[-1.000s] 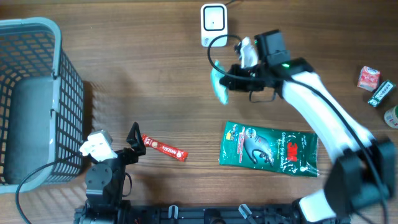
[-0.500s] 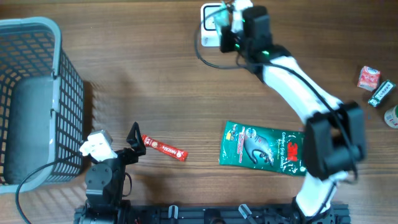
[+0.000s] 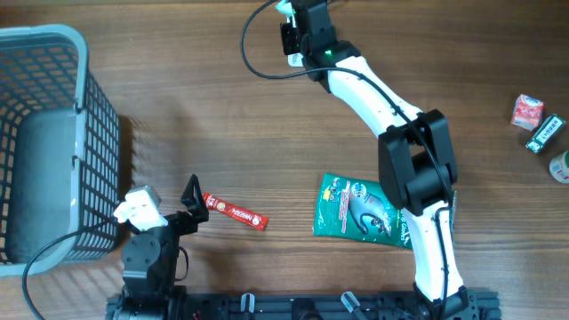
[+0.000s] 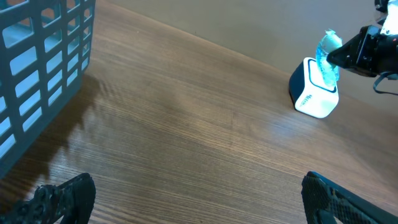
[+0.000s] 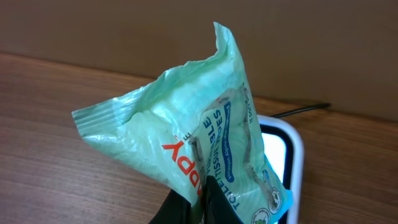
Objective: Scan the item barcode
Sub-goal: 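Hold the wet-wipe pack in front of the white scanner, then carry the wet-wipe pack to the right edge and release it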
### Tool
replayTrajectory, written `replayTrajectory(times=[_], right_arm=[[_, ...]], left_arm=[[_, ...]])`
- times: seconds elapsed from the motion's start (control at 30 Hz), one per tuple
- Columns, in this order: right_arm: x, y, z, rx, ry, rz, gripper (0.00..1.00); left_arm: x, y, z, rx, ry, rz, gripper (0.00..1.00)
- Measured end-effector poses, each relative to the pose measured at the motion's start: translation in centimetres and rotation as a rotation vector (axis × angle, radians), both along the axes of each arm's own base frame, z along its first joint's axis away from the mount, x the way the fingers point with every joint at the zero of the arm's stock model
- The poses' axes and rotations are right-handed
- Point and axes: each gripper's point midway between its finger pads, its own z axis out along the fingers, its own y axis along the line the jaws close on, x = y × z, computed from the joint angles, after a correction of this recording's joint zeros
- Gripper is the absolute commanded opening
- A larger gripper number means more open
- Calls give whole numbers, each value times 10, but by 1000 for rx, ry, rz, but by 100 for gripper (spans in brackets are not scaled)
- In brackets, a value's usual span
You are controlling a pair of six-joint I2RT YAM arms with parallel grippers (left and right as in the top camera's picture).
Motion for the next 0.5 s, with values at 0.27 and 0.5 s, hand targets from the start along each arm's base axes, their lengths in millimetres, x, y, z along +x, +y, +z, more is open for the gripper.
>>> replayTrajectory(times=[0.27, 0.5], right_arm=[[-19, -30, -6, -69, 169, -96, 5], [-50, -173, 11, -182, 345, -444, 5]], left_arm=[[0, 0, 0, 0, 0, 0, 100], [0, 0, 0, 0, 0, 0, 100]])
